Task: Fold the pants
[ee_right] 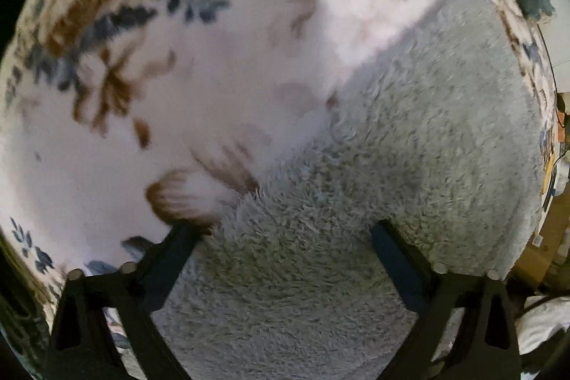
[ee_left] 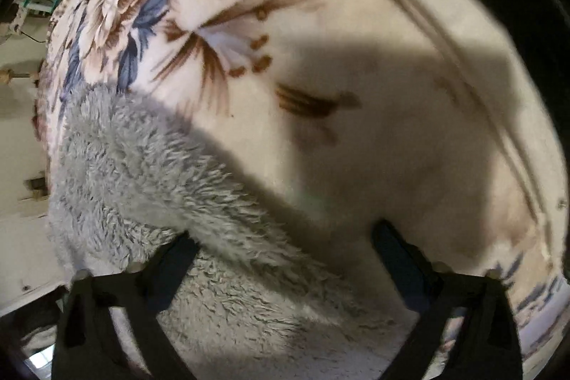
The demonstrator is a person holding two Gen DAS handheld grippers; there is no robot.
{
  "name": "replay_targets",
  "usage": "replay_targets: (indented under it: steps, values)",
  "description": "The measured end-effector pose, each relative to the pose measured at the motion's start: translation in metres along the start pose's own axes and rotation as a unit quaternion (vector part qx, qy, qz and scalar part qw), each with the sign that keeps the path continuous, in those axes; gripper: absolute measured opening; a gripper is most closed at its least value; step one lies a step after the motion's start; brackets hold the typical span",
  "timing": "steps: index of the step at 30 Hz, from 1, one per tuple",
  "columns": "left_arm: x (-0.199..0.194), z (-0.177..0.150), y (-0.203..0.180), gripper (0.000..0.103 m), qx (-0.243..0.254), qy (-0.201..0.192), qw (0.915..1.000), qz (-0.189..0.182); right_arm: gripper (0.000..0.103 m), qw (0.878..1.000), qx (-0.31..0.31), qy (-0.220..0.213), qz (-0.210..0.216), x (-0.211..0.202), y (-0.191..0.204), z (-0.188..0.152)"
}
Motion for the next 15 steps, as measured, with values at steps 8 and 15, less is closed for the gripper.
replay_targets:
  steps: [8, 15]
  values:
    - [-0.044, -0.024, 0.029, 0.006, -0.027, -0.066, 0.9917, -0.107, 0.021, 0.999, 0.012, 0.019, 0.045, -0.004, -0.025, -0.015]
    - [-0.103, -0.044, 0.062, 0.005, -0.034, -0.114, 0.967, -0.225, 0.011, 0.991, -0.033, -0.059, 0.112, -0.071, -0.058, -0.051]
Point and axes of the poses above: each gripper's, at about its wrist camera, not at the fingertips, and x roughly the way its jaws point, y to its left, z to its top, the point moved 8 cm from there along x, roughly the way its jaws point, and after that the axes turned 15 degrees about x, right-handed, at the moved point
